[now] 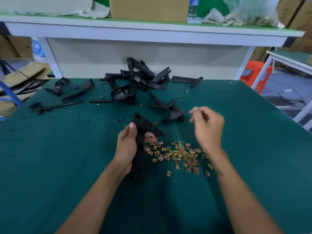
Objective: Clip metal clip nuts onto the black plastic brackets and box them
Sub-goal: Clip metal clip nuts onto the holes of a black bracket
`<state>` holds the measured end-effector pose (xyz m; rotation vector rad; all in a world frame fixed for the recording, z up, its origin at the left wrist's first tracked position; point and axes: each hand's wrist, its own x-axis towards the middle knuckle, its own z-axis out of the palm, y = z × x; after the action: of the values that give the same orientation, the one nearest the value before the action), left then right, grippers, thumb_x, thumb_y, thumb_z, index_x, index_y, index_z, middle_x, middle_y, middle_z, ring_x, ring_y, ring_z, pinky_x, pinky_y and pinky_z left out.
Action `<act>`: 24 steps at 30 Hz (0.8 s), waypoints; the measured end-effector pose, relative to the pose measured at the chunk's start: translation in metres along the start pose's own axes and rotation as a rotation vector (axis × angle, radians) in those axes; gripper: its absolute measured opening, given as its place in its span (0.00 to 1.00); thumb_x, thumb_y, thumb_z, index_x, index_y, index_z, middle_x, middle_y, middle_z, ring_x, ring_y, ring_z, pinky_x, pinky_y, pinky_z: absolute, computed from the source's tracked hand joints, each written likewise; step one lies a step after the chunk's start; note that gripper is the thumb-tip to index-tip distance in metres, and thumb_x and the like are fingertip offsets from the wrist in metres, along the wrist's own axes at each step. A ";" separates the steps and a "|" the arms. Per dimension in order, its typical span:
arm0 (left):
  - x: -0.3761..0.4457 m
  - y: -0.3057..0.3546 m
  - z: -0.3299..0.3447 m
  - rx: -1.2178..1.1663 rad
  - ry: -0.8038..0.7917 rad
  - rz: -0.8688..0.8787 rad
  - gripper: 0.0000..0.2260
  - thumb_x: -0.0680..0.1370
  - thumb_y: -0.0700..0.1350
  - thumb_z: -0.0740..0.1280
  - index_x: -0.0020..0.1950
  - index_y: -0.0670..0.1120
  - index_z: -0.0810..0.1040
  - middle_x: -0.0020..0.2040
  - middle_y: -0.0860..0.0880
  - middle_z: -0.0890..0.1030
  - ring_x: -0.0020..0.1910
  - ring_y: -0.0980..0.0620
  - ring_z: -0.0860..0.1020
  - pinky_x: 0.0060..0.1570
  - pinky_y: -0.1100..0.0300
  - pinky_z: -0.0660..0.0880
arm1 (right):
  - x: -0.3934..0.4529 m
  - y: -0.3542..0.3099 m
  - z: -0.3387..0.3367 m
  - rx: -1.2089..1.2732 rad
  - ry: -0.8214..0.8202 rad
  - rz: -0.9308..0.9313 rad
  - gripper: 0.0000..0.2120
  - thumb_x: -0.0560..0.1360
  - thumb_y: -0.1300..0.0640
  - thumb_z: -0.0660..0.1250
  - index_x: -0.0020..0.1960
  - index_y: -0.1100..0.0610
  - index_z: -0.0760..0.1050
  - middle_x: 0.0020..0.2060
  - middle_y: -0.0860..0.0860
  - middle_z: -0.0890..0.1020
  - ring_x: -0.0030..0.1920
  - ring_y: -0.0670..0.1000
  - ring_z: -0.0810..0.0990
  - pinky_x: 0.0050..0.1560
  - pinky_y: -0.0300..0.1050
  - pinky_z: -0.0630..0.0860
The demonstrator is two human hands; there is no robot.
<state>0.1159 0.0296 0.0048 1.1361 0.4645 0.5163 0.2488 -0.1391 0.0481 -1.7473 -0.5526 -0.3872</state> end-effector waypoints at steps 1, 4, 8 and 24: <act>-0.001 -0.002 0.001 0.019 -0.011 0.013 0.23 0.86 0.54 0.54 0.55 0.35 0.75 0.39 0.42 0.83 0.38 0.44 0.85 0.27 0.58 0.77 | 0.012 0.008 -0.002 -0.078 -0.059 0.081 0.12 0.78 0.59 0.67 0.37 0.50 0.82 0.31 0.45 0.83 0.29 0.41 0.76 0.33 0.41 0.70; -0.002 -0.007 0.002 0.049 -0.054 0.022 0.26 0.84 0.60 0.55 0.48 0.38 0.77 0.36 0.44 0.80 0.38 0.41 0.85 0.33 0.54 0.82 | 0.015 0.029 -0.008 -0.140 -0.281 0.133 0.12 0.78 0.60 0.70 0.40 0.46 0.84 0.35 0.42 0.85 0.37 0.41 0.81 0.40 0.33 0.74; -0.001 -0.007 0.001 0.058 -0.059 0.041 0.29 0.82 0.65 0.57 0.38 0.43 0.80 0.36 0.41 0.80 0.42 0.37 0.86 0.38 0.55 0.83 | -0.005 0.044 -0.014 -0.382 -0.583 -0.012 0.14 0.75 0.61 0.73 0.41 0.41 0.82 0.37 0.35 0.83 0.47 0.38 0.79 0.48 0.41 0.76; 0.004 0.006 -0.012 0.604 -0.075 0.196 0.27 0.81 0.68 0.54 0.53 0.43 0.71 0.31 0.40 0.80 0.25 0.39 0.79 0.25 0.51 0.77 | -0.005 0.062 -0.005 -0.494 -0.775 -0.003 0.05 0.77 0.56 0.74 0.51 0.48 0.84 0.43 0.40 0.77 0.43 0.39 0.74 0.43 0.42 0.72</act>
<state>0.1108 0.0430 0.0059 1.7883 0.4584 0.5150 0.2787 -0.1560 -0.0038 -2.3710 -1.0711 0.2013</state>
